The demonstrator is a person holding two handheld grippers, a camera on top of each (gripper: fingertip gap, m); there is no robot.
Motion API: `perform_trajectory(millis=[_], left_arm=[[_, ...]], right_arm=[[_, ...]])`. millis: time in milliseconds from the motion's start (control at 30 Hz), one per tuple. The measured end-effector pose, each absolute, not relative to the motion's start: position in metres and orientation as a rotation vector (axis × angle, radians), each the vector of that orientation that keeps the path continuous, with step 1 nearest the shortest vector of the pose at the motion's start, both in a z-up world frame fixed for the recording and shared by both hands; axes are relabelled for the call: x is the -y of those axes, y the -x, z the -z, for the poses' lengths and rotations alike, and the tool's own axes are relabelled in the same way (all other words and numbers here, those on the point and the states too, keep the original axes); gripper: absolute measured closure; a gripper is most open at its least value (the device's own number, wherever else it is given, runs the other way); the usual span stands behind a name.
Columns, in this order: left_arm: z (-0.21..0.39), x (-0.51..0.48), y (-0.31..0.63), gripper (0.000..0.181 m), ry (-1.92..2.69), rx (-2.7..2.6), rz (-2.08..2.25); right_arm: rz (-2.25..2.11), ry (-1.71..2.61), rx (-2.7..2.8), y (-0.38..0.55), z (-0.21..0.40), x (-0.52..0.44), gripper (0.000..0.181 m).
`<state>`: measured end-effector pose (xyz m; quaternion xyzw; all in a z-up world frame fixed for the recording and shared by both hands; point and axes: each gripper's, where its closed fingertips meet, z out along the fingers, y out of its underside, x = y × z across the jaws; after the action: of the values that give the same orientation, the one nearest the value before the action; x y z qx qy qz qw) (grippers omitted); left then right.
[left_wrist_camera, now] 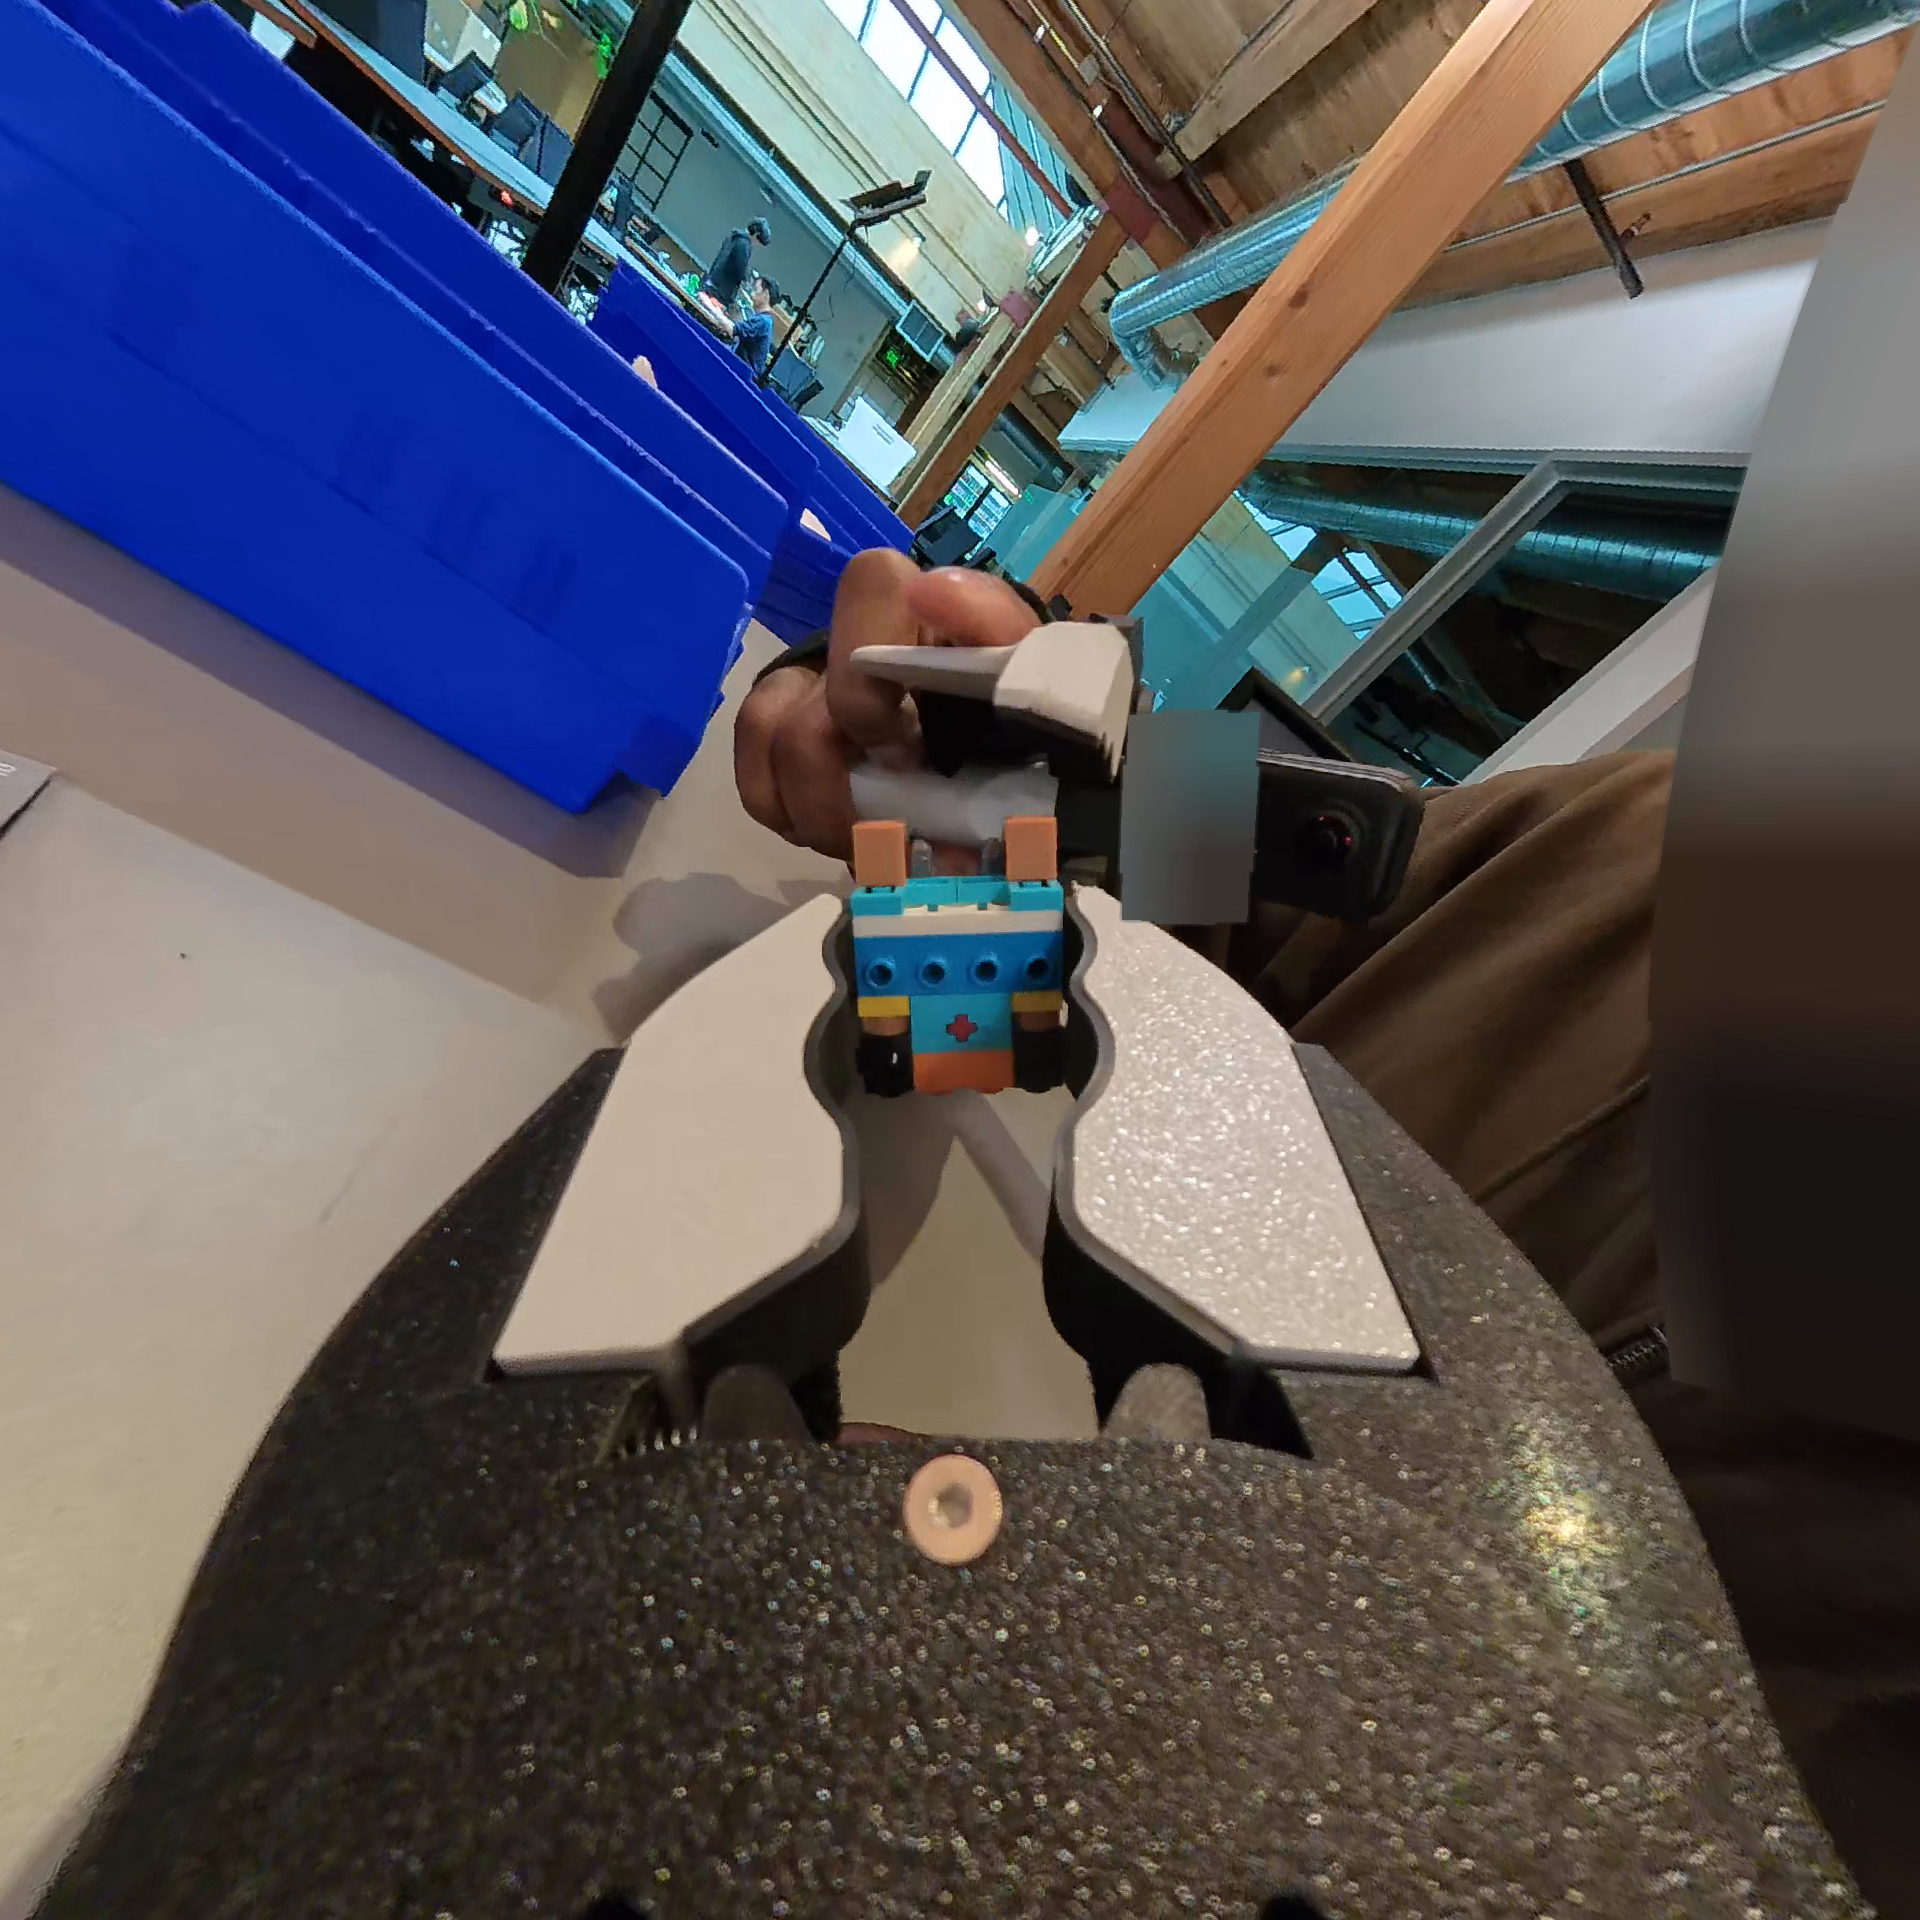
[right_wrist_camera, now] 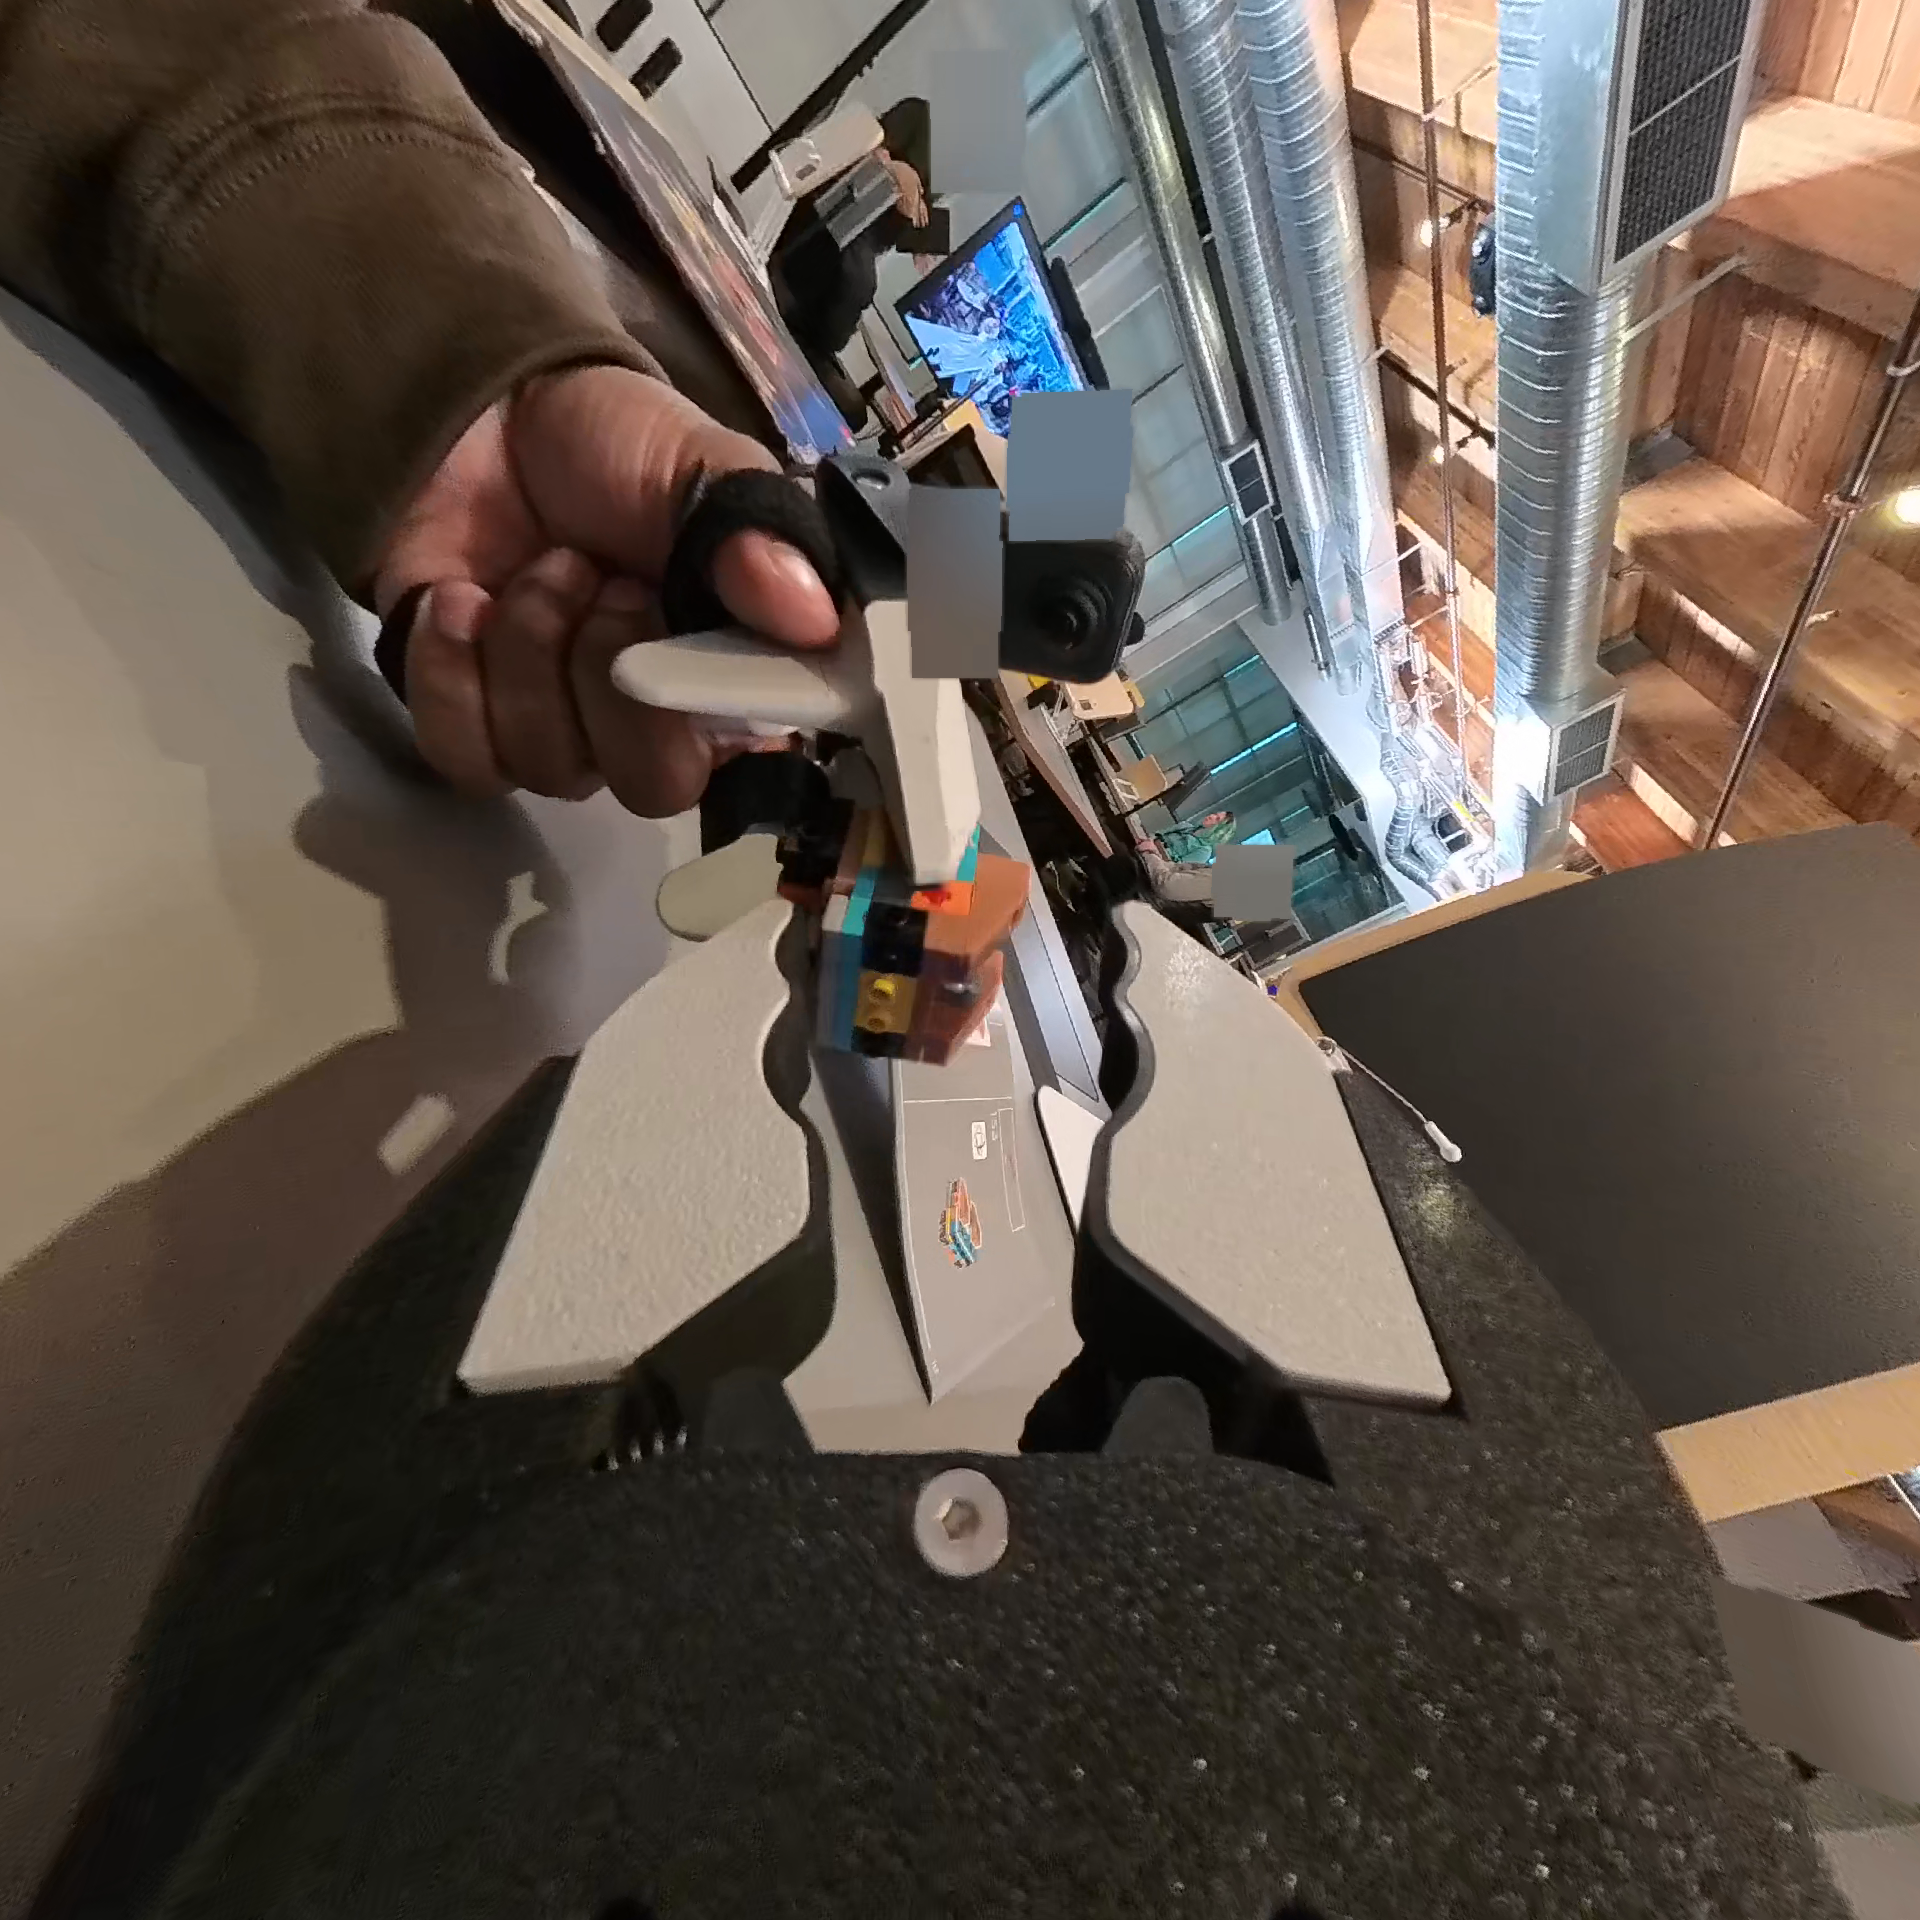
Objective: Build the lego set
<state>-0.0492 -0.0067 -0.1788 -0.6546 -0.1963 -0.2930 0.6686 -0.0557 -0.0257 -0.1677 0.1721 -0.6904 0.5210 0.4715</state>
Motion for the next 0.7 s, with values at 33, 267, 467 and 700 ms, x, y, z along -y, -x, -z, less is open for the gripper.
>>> perform_trajectory(millis=[33,267,467,700], left_arm=[[0.1795,0.0062,0.0493,0.145,1.477,0.447,0.662],[0.1783,0.0057,0.0531,0.145,1.452,0.472,0.653],[0.1751,0.0055,0.0569,0.145,1.412,0.494,0.641],[0.1773,0.0040,0.0565,0.145,1.398,0.517,0.693]], right_arm=[[-1.271,-0.428,1.691,0.0551,0.1687,0.0262,0.128],[-1.260,-0.433,1.688,0.0557,0.1702,0.0260,0.137],[-1.242,-0.426,1.687,0.0575,0.1724,0.0274,0.138],[-1.248,-0.426,1.714,0.0579,0.1746,0.0260,0.138]])
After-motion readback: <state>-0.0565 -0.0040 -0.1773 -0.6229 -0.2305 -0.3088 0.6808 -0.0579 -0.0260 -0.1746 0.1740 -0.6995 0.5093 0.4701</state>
